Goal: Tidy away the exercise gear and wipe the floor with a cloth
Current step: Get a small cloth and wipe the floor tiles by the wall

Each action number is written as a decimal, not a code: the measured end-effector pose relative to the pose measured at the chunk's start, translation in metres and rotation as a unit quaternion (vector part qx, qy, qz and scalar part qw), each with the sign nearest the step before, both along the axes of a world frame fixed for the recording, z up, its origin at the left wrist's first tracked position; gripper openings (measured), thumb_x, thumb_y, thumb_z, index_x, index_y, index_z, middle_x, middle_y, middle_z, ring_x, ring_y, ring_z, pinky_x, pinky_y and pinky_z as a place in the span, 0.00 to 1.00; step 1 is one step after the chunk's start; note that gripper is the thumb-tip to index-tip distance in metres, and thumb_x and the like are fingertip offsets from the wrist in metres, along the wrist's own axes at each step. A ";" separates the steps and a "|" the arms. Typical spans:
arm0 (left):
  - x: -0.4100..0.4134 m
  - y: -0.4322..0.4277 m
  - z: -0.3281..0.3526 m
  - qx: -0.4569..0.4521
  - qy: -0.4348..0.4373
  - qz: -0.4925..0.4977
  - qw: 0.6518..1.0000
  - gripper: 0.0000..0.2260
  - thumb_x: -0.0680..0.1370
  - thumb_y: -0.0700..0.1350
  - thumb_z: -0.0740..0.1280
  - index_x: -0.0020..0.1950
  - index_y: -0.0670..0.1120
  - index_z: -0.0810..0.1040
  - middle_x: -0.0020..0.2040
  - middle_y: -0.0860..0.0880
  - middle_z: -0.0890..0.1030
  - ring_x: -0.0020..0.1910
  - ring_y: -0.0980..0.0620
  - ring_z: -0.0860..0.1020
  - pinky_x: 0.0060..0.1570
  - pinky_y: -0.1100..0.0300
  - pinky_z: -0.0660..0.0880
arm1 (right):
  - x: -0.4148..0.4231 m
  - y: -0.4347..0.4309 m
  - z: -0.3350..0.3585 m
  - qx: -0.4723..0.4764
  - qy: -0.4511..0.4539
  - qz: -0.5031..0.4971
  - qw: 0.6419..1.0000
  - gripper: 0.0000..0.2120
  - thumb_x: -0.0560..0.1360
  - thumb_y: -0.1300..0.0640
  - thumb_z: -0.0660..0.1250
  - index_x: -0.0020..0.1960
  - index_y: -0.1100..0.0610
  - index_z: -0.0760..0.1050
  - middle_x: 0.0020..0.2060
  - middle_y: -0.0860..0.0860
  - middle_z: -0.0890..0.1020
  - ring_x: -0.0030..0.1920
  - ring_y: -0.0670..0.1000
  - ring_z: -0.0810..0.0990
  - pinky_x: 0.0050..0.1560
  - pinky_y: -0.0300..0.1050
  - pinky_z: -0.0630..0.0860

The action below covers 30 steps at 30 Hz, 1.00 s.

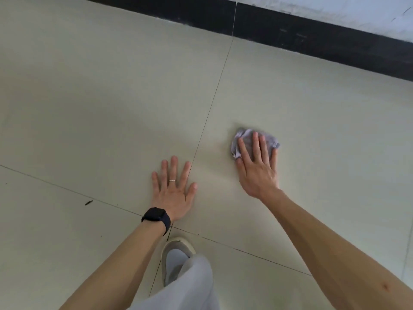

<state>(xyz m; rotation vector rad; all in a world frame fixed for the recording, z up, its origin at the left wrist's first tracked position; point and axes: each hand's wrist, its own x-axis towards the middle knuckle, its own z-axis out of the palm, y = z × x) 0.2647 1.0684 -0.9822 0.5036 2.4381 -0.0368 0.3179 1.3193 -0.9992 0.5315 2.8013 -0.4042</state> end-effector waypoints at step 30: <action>-0.151 0.029 -0.036 0.098 0.152 0.094 0.979 0.29 0.81 0.62 0.45 0.81 0.58 0.43 0.82 0.55 0.42 0.81 0.51 0.45 0.77 0.40 0.43 | -0.128 -0.013 -0.010 0.033 0.022 0.043 0.998 0.28 0.84 0.43 0.44 0.82 0.46 0.45 0.82 0.56 0.43 0.81 0.57 0.41 0.78 0.66 0.42</action>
